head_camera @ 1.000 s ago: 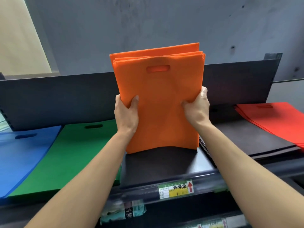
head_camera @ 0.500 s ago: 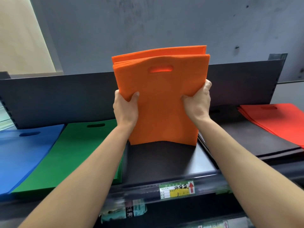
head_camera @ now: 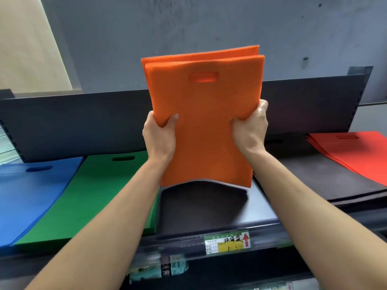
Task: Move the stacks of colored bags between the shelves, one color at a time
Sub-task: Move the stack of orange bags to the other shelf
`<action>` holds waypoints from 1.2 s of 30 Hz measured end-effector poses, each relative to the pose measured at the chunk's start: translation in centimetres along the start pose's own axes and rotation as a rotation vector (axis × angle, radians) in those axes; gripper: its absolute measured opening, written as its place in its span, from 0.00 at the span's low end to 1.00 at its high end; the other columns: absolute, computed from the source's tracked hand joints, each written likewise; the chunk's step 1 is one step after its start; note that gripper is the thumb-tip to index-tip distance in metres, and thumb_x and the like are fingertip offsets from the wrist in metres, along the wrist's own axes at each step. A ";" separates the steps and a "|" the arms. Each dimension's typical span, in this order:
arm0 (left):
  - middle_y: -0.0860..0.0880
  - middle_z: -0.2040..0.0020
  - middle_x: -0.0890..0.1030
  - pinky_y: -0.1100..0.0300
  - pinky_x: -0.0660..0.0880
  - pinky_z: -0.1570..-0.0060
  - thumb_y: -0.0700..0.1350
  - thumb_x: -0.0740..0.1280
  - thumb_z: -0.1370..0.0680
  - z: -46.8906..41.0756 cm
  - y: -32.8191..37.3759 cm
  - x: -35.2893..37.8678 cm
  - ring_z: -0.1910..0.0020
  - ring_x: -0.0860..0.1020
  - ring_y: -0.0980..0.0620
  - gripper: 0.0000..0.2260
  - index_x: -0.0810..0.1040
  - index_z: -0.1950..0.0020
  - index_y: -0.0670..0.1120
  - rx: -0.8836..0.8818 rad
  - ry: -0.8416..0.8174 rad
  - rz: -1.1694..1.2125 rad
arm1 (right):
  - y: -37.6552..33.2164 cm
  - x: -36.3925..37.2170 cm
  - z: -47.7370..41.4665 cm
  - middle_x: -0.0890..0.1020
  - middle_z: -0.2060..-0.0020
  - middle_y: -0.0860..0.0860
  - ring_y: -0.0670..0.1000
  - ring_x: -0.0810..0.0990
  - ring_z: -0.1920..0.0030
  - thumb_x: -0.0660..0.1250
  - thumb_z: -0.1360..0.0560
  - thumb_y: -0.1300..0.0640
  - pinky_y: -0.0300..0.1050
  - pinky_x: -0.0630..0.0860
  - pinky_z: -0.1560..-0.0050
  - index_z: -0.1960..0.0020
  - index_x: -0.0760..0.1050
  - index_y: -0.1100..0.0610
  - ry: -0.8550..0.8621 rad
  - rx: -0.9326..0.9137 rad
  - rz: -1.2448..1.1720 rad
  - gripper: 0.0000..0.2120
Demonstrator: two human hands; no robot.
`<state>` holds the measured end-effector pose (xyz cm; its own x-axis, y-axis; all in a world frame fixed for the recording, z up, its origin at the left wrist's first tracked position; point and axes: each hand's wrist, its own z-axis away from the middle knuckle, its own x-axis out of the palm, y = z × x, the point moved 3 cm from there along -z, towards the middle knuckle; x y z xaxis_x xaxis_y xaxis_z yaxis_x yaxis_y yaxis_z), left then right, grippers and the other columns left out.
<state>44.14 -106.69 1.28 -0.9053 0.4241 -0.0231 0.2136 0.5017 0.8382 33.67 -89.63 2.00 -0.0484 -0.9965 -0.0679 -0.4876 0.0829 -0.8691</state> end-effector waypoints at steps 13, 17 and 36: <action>0.51 0.55 0.81 0.53 0.78 0.50 0.46 0.71 0.27 -0.1 -1.6 0.2 0.56 0.80 0.53 0.08 0.76 0.51 0.47 -0.071 -0.040 0.046 | 0.9 -0.5 -0.7 0.74 0.57 0.49 0.48 0.76 0.58 0.64 0.30 0.66 0.45 0.74 0.55 0.45 0.63 0.57 -0.033 0.108 0.005 0.18; 0.54 0.57 0.79 0.58 0.77 0.54 0.47 0.70 0.27 -1.1 0.1 -0.1 0.57 0.79 0.54 0.10 0.73 0.49 0.46 -0.014 0.008 0.057 | -0.4 -0.1 -1.5 0.75 0.48 0.52 0.53 0.77 0.51 0.67 0.32 0.62 0.50 0.75 0.48 0.42 0.62 0.55 -0.028 0.085 0.005 0.22; 0.55 0.57 0.77 0.55 0.76 0.50 0.44 0.68 0.25 0.5 -1.2 0.8 0.57 0.78 0.53 0.09 0.72 0.47 0.45 -0.036 -0.046 -0.011 | 0.6 -0.6 -0.3 0.75 0.48 0.56 0.56 0.77 0.50 0.58 0.32 0.66 0.52 0.76 0.48 0.44 0.62 0.59 -0.039 0.157 0.050 0.17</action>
<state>43.32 -106.61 -0.03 -0.8895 0.4533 -0.0572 0.1893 0.4796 0.8568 33.19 -89.00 1.69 -0.0333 -0.9911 -0.1293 -0.3435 0.1328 -0.9297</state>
